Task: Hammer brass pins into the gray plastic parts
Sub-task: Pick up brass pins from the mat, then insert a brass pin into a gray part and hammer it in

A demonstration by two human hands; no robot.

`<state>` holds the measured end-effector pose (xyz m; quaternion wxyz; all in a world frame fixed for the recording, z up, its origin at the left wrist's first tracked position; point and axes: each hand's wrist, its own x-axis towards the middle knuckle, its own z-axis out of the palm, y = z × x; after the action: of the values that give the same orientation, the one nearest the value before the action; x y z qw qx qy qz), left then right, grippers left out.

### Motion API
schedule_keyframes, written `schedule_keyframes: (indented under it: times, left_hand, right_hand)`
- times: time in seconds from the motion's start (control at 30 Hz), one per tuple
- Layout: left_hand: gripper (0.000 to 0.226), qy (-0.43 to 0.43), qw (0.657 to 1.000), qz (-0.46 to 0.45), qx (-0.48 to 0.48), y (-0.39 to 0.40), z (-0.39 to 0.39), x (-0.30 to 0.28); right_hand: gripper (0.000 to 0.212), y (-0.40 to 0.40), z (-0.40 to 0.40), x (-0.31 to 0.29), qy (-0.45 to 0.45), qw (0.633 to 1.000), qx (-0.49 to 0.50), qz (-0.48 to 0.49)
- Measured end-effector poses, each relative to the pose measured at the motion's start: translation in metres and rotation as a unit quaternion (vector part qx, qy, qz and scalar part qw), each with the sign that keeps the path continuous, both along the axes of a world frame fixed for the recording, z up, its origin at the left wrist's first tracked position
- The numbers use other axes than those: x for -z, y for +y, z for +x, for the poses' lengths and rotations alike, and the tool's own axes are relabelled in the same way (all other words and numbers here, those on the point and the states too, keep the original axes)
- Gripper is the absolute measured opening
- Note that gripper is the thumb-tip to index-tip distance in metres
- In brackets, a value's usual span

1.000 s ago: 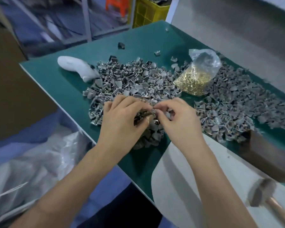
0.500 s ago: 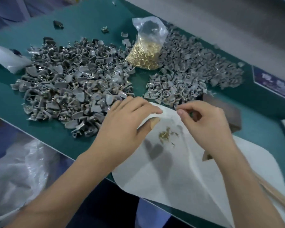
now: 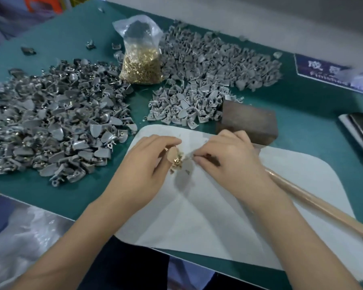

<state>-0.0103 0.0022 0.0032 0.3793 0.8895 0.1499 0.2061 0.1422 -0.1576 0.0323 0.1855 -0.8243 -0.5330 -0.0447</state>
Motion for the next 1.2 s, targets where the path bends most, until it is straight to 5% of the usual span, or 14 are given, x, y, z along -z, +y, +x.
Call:
schedule_keyframes:
  times: [0.17,0.43,0.6,0.97,1.1,1.2]
  left_hand:
    - [0.010,0.008,0.999,0.019,-0.036,-0.002,0.030,-0.012]
    - [0.032,0.076,0.980,0.181,-0.022,0.017,0.084,-0.031]
    - [0.024,0.105,0.959,0.256,-0.059,0.015,0.104,-0.031]
    - [0.016,0.126,0.948,0.291,-0.024,0.020,0.104,-0.033]
    - [0.011,0.040,0.956,0.290,0.017,0.018,0.106,-0.041]
    - [0.013,-0.035,0.972,0.222,0.062,0.011,0.122,-0.050]
  right_hand:
    - [0.011,0.002,-0.005,0.003,-0.044,0.999,0.013,0.019]
    - [0.014,0.002,-0.008,0.003,-0.050,0.999,-0.011,0.005]
    - [0.015,0.004,-0.010,0.003,-0.066,0.998,-0.013,-0.020]
    - [0.009,-0.027,0.040,-0.002,0.074,0.982,0.099,0.140]
    - [0.018,-0.041,0.052,-0.002,0.169,0.951,0.131,0.222]
    - [0.024,-0.043,0.056,-0.002,0.160,0.938,0.149,0.268]
